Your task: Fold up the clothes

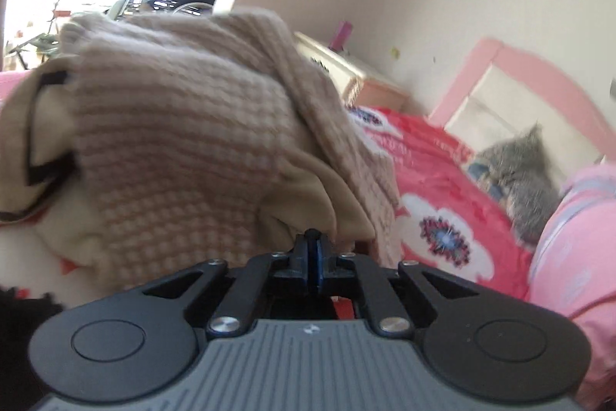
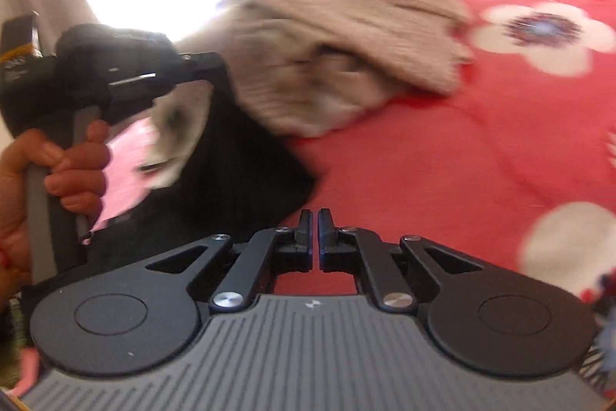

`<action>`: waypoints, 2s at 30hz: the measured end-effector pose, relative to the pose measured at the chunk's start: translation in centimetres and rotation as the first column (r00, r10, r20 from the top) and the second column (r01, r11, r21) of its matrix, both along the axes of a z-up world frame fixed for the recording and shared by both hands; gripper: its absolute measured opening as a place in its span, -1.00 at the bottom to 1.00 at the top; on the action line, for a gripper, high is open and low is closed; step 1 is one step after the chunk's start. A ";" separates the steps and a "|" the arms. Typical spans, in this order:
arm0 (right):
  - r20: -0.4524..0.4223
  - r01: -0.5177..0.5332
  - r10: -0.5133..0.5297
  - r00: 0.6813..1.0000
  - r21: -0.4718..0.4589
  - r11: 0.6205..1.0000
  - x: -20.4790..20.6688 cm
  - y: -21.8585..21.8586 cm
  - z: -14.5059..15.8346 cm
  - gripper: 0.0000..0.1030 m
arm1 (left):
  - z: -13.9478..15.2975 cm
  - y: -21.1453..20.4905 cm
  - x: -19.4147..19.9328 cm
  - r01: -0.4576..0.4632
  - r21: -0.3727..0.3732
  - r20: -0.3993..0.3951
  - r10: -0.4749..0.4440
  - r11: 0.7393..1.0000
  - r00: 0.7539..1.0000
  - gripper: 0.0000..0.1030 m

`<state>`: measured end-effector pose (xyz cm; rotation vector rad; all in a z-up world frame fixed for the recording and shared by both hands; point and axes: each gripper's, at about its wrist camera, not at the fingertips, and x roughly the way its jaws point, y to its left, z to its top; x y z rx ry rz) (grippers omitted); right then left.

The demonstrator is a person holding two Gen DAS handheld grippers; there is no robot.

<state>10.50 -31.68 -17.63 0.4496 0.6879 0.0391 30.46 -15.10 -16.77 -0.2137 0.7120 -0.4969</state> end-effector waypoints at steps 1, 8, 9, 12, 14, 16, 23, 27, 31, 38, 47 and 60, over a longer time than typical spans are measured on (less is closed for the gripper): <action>-0.023 0.040 -0.040 0.999 0.006 0.999 0.5 -1.0 -0.9 -0.98 | -1.0 -0.8 0.3 0.006 0.020 -0.013 -0.006 1.000 1.000 -0.62; -0.088 0.117 -0.111 0.990 0.058 0.991 1.4 -4.1 -3.4 -0.92 | -2.6 0.0 0.6 -0.008 0.000 -0.026 0.008 1.000 1.000 -0.02; -0.085 0.095 -0.091 0.992 0.054 0.994 1.8 -4.1 -3.3 -0.91 | -2.2 0.8 0.4 -0.016 -0.013 -0.023 0.016 1.000 1.000 0.01; -0.088 0.046 -0.036 0.995 0.116 0.992 2.4 -4.2 -3.1 -0.89 | -1.0 3.4 -0.4 -0.039 -0.051 -0.013 0.039 0.998 0.999 0.02; -0.102 0.018 0.002 0.995 0.187 0.982 3.2 -4.1 -2.9 -0.88 | -0.4 5.3 -1.2 -0.057 -0.053 -0.010 0.057 0.997 0.998 0.04; -0.115 -0.009 0.040 0.993 0.257 0.966 3.9 -3.8 -2.5 -0.87 | -0.9 7.5 -2.9 -0.064 -0.003 -0.005 0.064 0.998 0.998 0.04; -0.142 -0.130 0.174 0.974 0.276 0.952 7.9 -1.1 -3.0 -0.39 | -4.9 11.5 -6.9 -0.067 0.183 -0.009 0.070 0.981 0.997 -0.05; -0.116 -0.148 0.182 0.976 0.257 0.955 9.0 0.3 -3.4 -0.39 | -6.5 11.7 -7.1 -0.111 0.228 0.011 0.112 0.967 0.994 -0.05; -0.118 -0.122 0.145 0.982 0.187 0.975 9.5 1.2 -3.3 -0.91 | -6.8 11.3 -7.2 -0.124 0.248 0.028 0.121 0.961 0.992 -0.05; -0.040 0.050 -0.047 0.998 0.083 0.995 5.8 -0.9 0.1 -0.95 | -7.2 10.6 -7.3 -0.140 0.280 0.061 0.128 0.950 0.990 -0.05; -0.174 0.205 -0.214 0.961 -0.068 0.976 5.6 -2.3 -1.3 -0.84 | -7.5 9.9 -7.5 -0.155 0.310 0.094 0.132 0.938 0.987 -0.02; -0.176 -0.058 0.064 0.982 0.040 0.998 15.3 0.5 -1.3 -0.15 | -7.5 10.3 -7.5 -0.149 0.282 0.094 0.127 0.948 0.987 0.04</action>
